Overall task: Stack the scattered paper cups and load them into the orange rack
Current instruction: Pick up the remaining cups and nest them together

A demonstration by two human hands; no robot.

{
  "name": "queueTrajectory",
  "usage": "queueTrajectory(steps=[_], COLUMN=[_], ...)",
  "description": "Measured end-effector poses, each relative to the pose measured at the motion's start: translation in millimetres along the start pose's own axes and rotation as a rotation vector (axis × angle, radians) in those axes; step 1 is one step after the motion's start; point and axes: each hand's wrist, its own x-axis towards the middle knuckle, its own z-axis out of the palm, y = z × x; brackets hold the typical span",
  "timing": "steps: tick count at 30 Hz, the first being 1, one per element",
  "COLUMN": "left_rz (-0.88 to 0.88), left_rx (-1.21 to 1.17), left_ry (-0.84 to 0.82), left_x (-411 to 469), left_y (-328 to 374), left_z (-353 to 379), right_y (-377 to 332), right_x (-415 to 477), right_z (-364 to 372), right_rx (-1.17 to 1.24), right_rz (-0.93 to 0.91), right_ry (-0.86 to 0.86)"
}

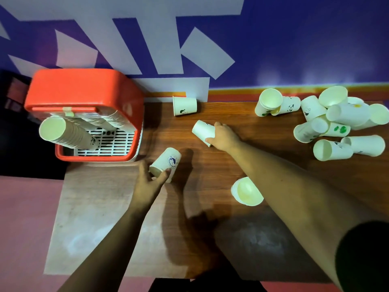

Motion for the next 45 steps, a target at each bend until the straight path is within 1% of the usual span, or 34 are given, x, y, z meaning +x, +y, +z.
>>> queueTrajectory(steps=[2, 5, 8, 11, 14, 17, 20, 25, 27, 30, 33, 34, 37, 40, 42, 45], left_rz=[0.024, 0.056, 0.07, 0.091, 0.131, 0.156, 0.202, 0.234, 0.245, 0.277, 0.333, 0.347, 0.361, 0.429, 0.475, 0.589], left_rx=[-0.074, -0.112, -0.134, -0.194, -0.206, -0.211, -0.199, -0.18, -0.183, -0.162, -0.115, -0.093, -0.025, 0.058, 0.146, 0.345], left_ry=[-0.028, -0.079, -0.112, -0.1, -0.14, -0.211, -0.251, -0.267, -0.265, -0.297, -0.373, -0.396, -0.446, -0.5, -0.536, -0.551], left_x=[0.8, 1.8, 0.4, -2.1, -6.2, -9.7, -14.6, -26.9, -30.7, -36.8, -39.7, -40.8, -44.3, -52.9, -59.3, -67.3], left_y=[2.0, 7.9, 20.4, 37.3, 50.7, 57.6, 62.0, 65.9, 64.9, 65.3, 63.3, 63.0, 61.8, 67.4, 70.7, 73.6], left_z=[-0.2, 5.1, 18.7, 36.7, 52.3, 62.2, 66.9, 61.6, 56.3, 52.0, 53.3, 54.1, 57.8, 63.2, 70.1, 85.2], right_y=[-0.9, 0.9, 20.0, 44.1, 65.0, 80.4, 85.0, 83.6, 82.3, 75.8, 65.5, 61.5, 55.1, 56.5, 60.8, 75.1], right_x=[-6.5, -30.7, -71.6, -123.7, -176.2, -217.6, -239.7, -252.9, -257.3, -258.5, -246.9, -242.7, -238.6, -246.9, -258.4, -278.0], right_z=[-2.8, -24.5, -47.1, -63.0, -69.2, -59.0, -42.1, -32.2, -29.4, -15.7, 5.1, 10.6, 22.6, 24.7, 24.9, 33.9], right_rx=[0.084, 0.301, 0.482, 0.585, 0.661, 0.591, 0.501, 0.544, 0.452, 0.278, 0.102, 0.08, 0.187, 0.282, 0.316, 0.466], right_rz=[0.029, 0.072, 0.052, 0.037, 0.02, -0.008, -0.02, 0.005, 0.0, -0.062, -0.044, -0.029, 0.03, 0.057, 0.082, 0.203], right_ry=[0.025, 0.103, 0.16, 0.178, 0.242, 0.257, 0.286, 0.504, 0.498, 0.475, 0.422, 0.409, 0.416, 0.454, 0.456, 0.397])
